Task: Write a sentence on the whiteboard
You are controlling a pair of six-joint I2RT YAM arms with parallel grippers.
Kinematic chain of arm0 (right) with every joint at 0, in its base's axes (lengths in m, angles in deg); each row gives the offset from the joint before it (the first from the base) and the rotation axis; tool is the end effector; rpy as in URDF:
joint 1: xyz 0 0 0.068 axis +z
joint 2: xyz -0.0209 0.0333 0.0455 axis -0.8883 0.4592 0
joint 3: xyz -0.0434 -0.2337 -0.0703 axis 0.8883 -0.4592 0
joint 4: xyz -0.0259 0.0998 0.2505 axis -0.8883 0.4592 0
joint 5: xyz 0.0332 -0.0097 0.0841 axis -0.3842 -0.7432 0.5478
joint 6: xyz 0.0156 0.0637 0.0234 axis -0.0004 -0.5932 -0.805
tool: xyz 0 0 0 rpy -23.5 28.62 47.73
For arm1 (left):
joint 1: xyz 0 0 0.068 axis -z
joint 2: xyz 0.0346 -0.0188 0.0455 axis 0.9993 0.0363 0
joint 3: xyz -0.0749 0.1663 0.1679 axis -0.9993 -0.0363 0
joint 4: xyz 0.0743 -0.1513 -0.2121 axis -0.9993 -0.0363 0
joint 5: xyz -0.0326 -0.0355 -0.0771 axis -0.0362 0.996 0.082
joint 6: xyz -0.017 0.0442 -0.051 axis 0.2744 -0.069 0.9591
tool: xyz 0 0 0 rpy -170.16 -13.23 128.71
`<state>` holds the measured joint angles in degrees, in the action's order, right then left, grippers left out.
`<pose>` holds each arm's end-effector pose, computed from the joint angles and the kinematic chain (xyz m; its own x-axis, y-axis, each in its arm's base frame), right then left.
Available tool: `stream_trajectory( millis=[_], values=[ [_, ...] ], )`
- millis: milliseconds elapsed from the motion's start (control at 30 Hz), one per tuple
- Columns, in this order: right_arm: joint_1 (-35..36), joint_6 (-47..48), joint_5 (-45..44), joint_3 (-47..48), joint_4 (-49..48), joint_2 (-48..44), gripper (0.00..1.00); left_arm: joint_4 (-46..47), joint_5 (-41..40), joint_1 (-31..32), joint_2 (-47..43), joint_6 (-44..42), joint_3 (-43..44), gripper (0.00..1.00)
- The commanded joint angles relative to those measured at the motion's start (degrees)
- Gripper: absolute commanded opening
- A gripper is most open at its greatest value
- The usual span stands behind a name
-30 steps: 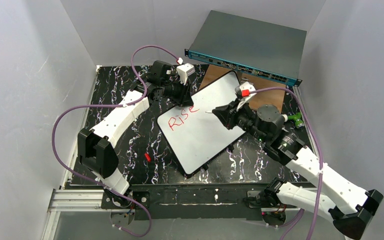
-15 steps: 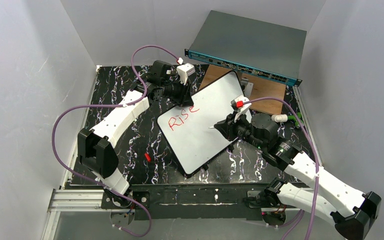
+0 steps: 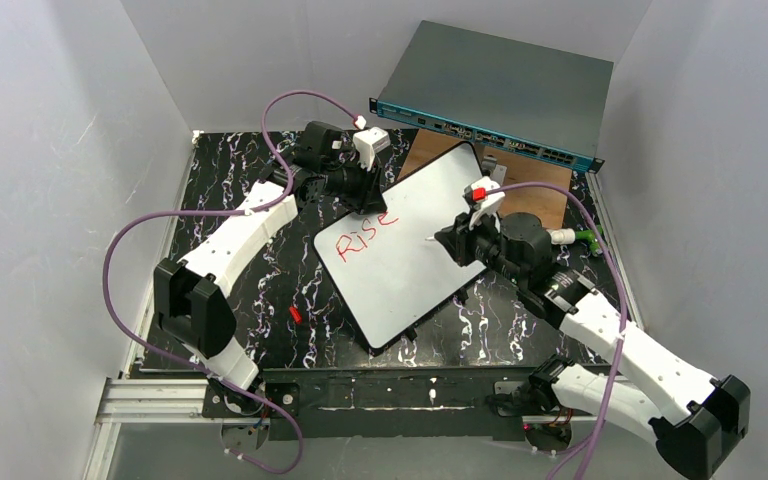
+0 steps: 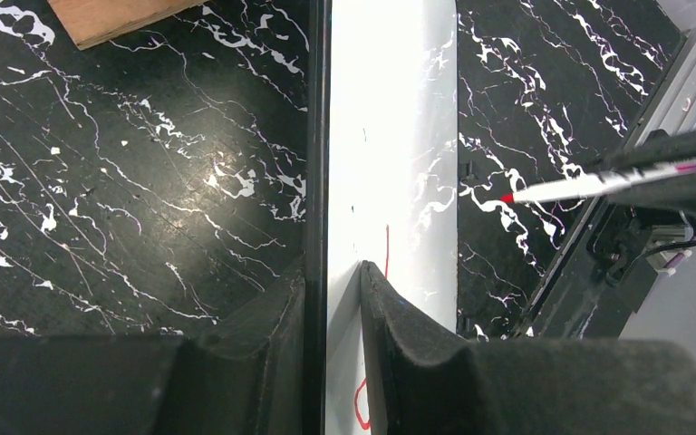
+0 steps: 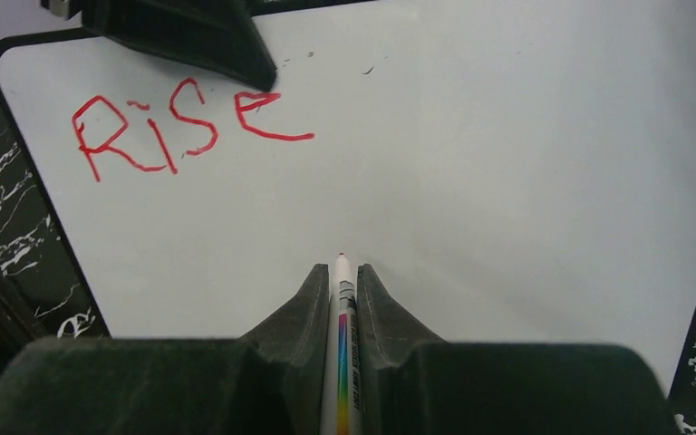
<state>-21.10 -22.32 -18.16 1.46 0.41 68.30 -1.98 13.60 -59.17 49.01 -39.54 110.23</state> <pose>0.1957 0.1703 0.3031 -0.2303 -0.0017 -0.9731 -0.6045 0.7839 0.1417 0.3343 -0.2151 0.3124 -0.4758 0.3030 -0.8257 0.7901 0.5597 -0.2499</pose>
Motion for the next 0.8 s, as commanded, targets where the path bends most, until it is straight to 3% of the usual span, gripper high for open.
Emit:
stream_trajectory(
  millis=[0, 467, 767],
  values=[
    [-3.2, 1.1, 2.0, 5.0, -5.0, 1.6, 0.01, -4.4, 0.9, 1.1, -3.8, -3.3, -1.6, 0.0],
    [-5.2, -0.6, 10.2, 4.2, -8.4, 3.8, 0.01, -4.8, 0.5, 1.1, -4.4, -4.2, -2.5, 0.0],
    [-5.2, -2.9, 8.6, 5.3, -13.1, 7.4, 0.01, -4.0, 0.7, 1.1, -3.5, -3.6, -2.0, 0.0]
  ],
)
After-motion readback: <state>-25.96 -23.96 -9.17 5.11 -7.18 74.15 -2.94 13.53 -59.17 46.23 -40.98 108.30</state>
